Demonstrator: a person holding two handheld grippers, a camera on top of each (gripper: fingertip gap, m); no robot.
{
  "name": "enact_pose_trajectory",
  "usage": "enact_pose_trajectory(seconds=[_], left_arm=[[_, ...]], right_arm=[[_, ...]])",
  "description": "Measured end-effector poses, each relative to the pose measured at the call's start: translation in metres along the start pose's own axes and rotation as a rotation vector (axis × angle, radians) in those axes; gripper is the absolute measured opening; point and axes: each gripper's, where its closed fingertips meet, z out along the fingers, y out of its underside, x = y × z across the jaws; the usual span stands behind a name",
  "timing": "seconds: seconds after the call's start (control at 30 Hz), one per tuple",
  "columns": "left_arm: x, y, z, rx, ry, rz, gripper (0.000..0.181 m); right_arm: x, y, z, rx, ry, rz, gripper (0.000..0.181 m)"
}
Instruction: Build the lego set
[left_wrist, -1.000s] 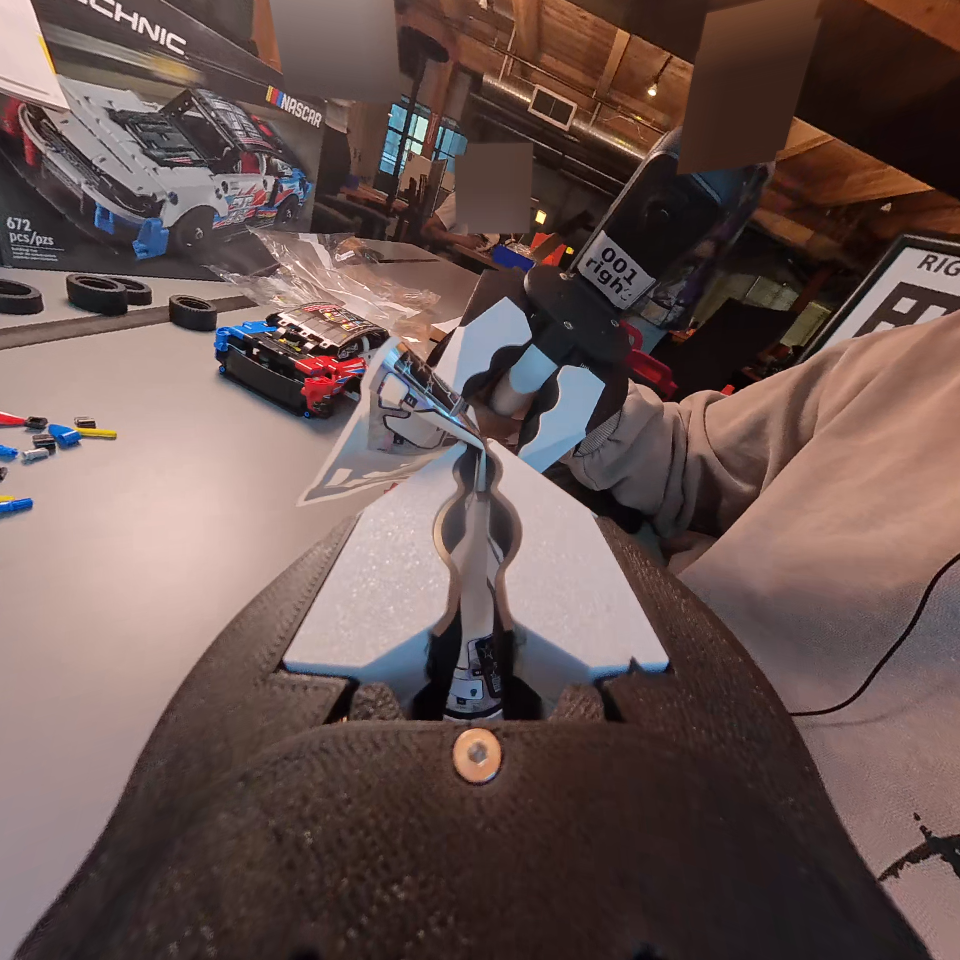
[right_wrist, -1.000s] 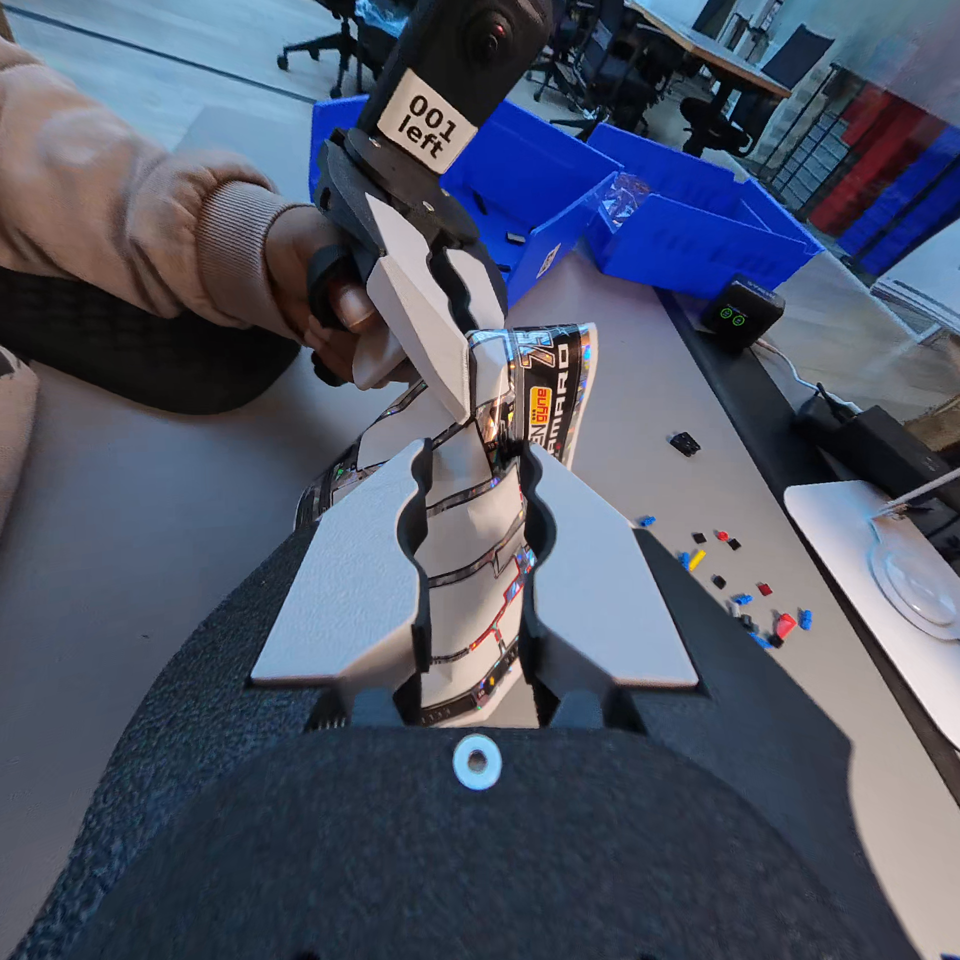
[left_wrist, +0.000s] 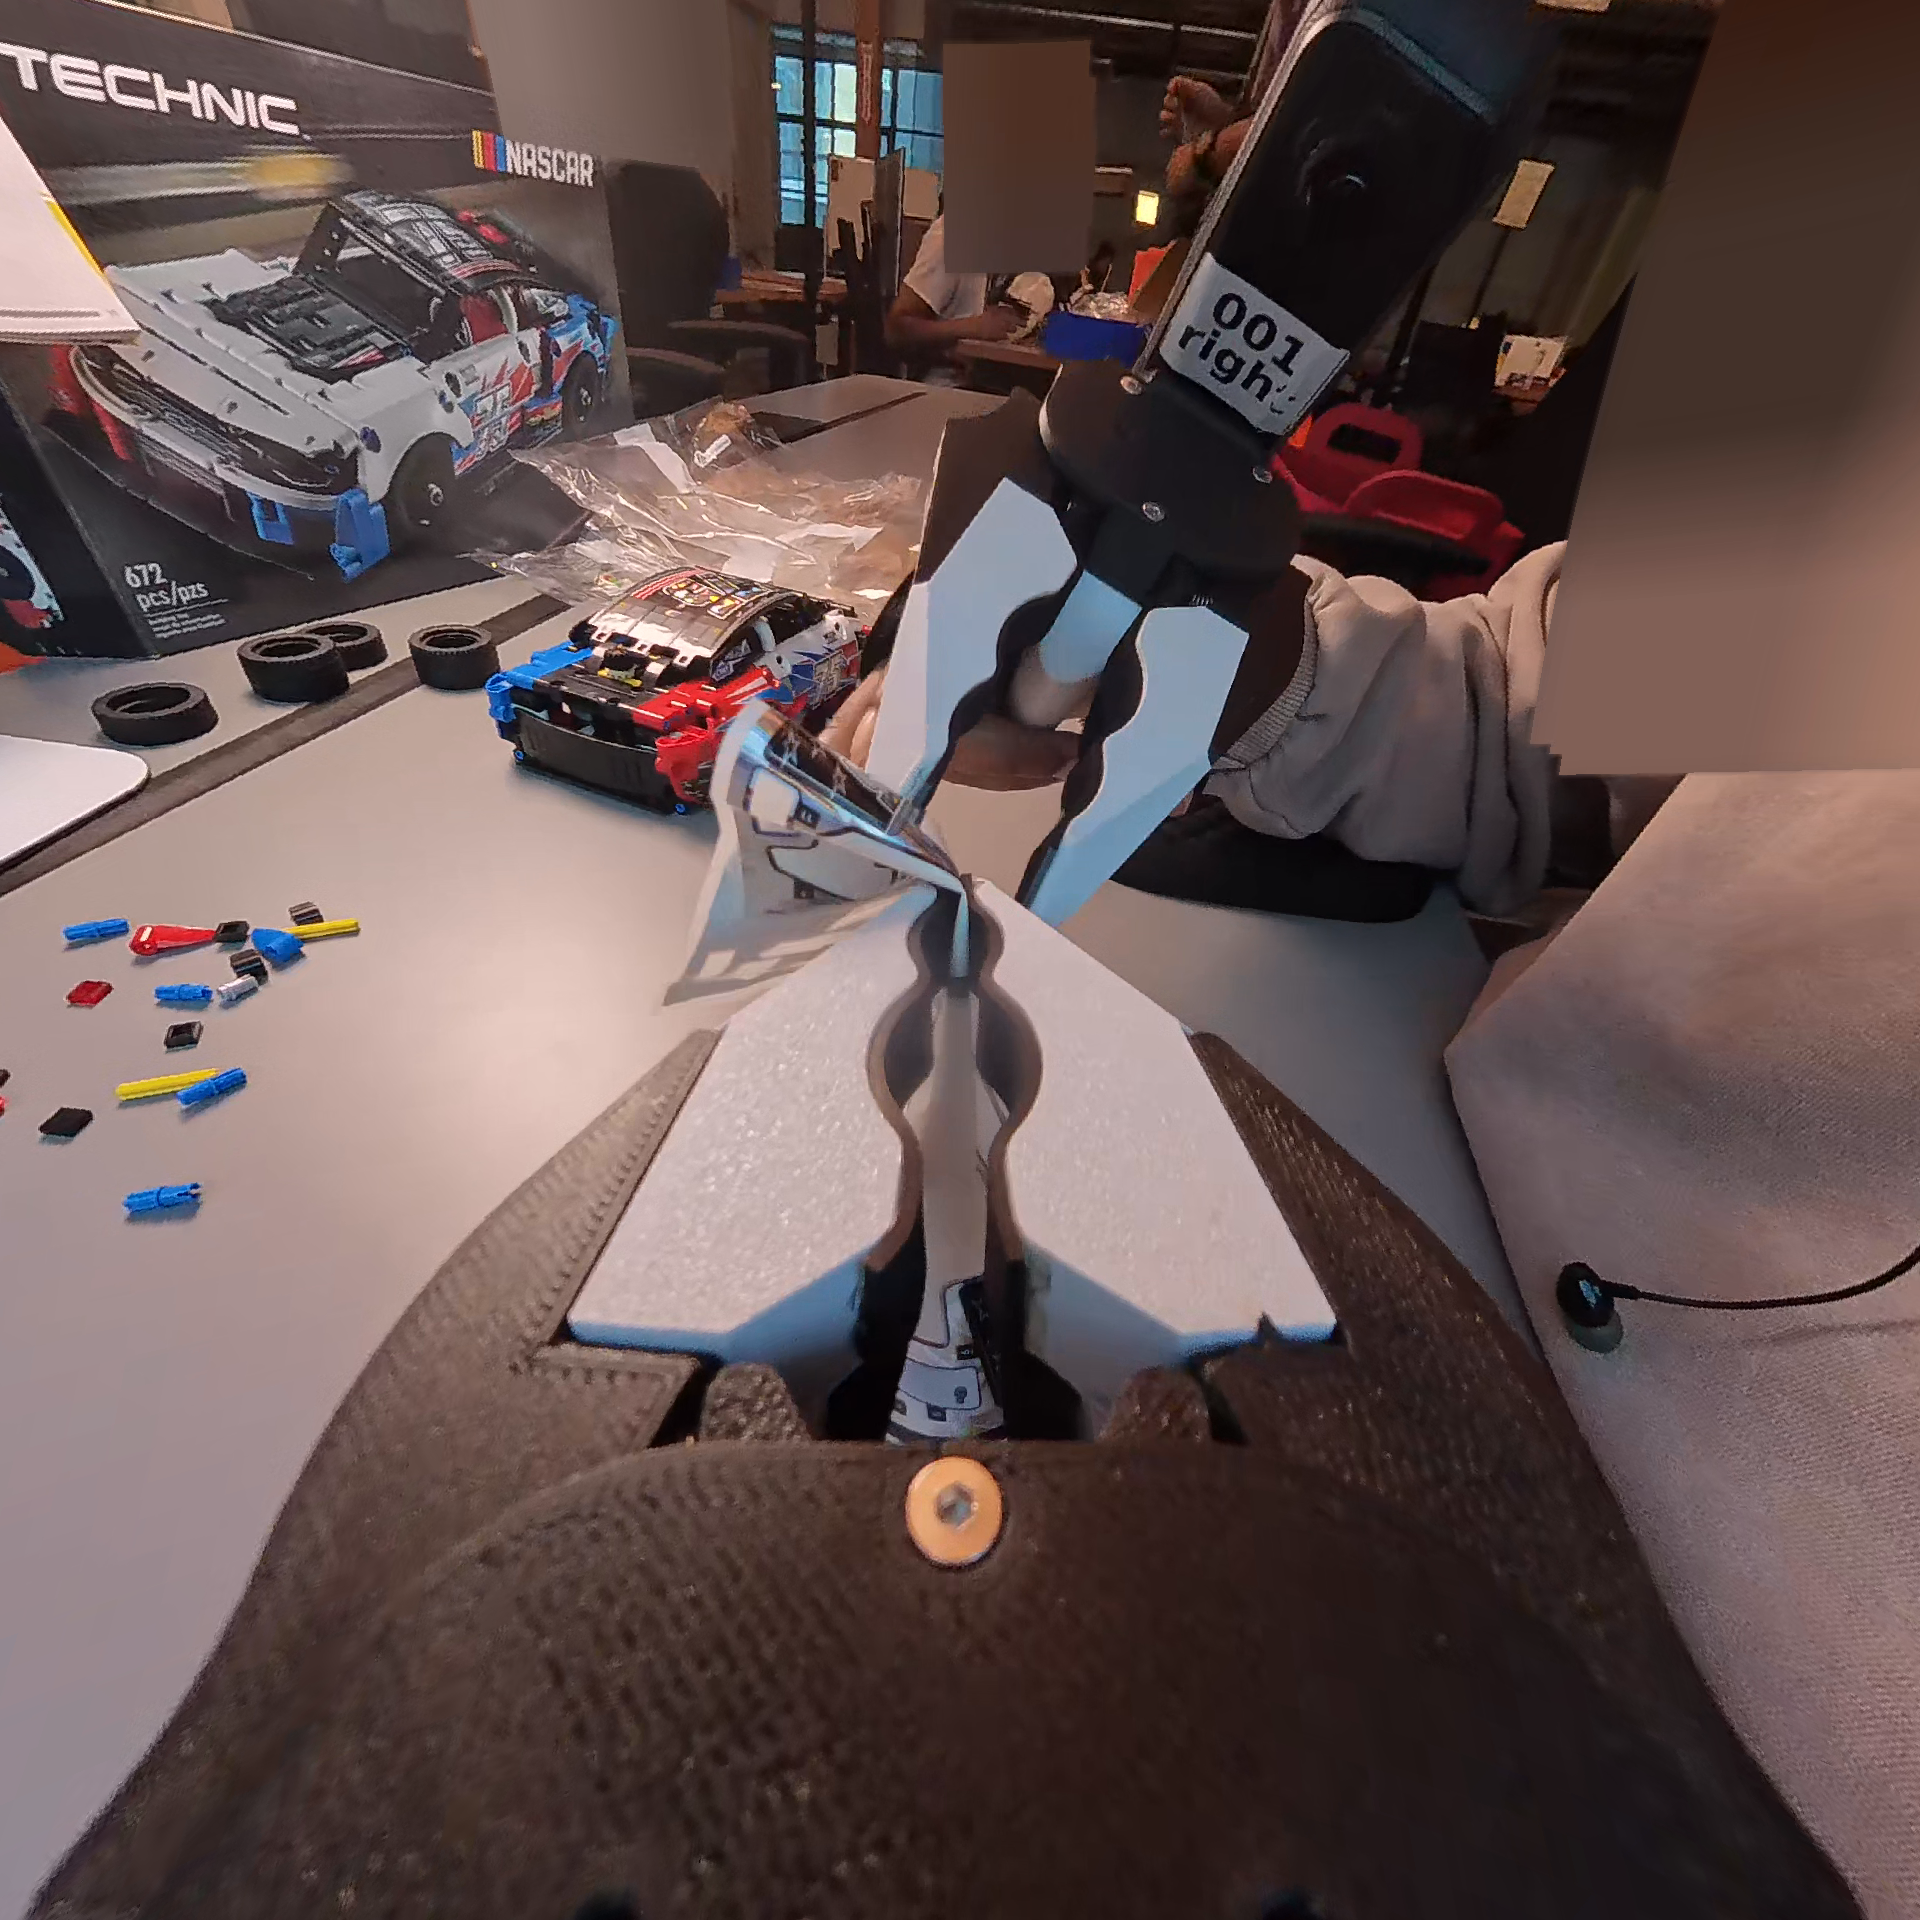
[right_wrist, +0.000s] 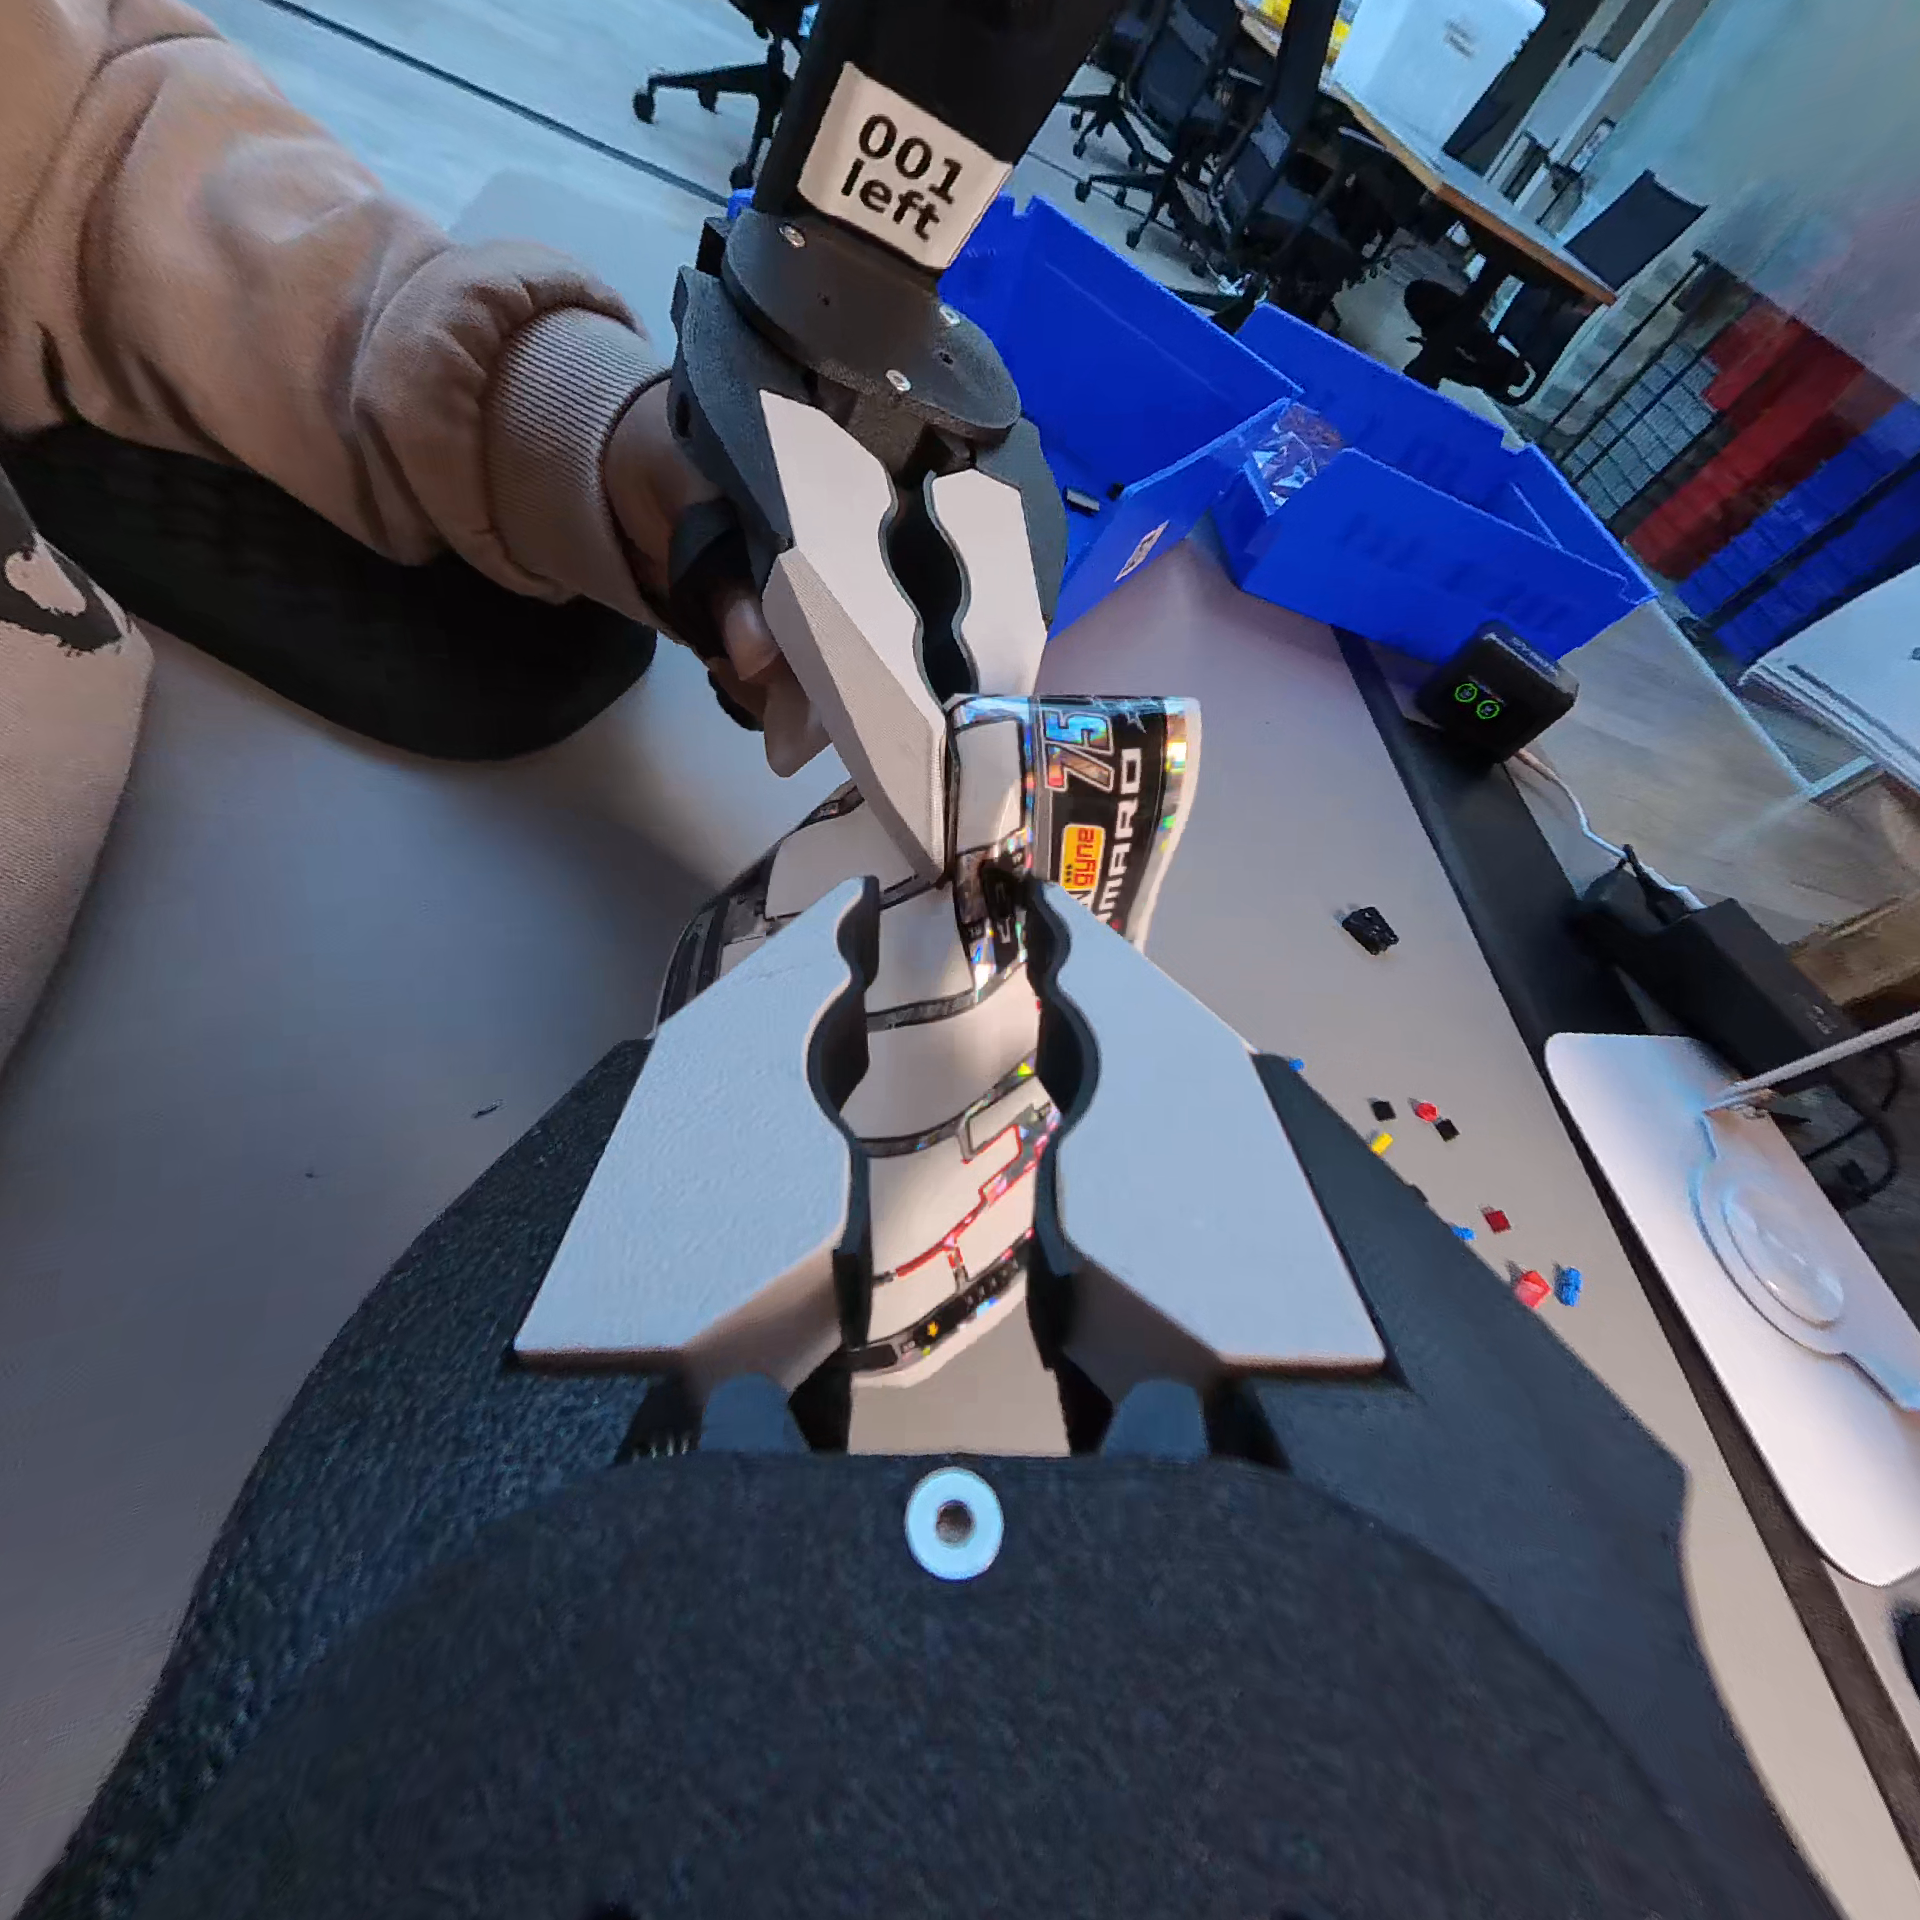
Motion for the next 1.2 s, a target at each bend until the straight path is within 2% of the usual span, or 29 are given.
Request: enact_pose_trajectory(seconds=[0.2, 0.47, 0.67, 0.77, 0.93, 1.2], left_arm=[[0.003, 0.0, 0.001, -0.01, 0.0, 0.032, 0.0], [0.006, 0.002, 0.003, -0.034, -0.01, 0.075, 0.0], [0.01, 0.002, 0.005, -0.037, -0.002, 0.08, 0.0], [0.005, 0.006, 0.004, -0.062, -0.039, 0.099, 0.0], [0.001, 0.007, 0.004, -0.079, -0.07, 0.117, 0.0], [-0.001, 0.005, 0.003, -0.081, -0.097, 0.146, 0.0]], right_arm=[[-0.004, -0.003, -0.003, 0.026, -0.026, 0.007, 0.008], [-0.008, -0.004, -0.009, 0.092, -0.136, 0.165, 0.0], [-0.008, -0.004, -0.014, 0.168, -0.227, 0.321, 0.001], [-0.001, -0.006, -0.016, 0.175, -0.183, 0.315, 0.0], [0.001, -0.004, -0.014, 0.109, -0.089, 0.182, 0.0], [0.005, -0.005, -0.012, 0.074, -0.026, 0.114, 0.0]])
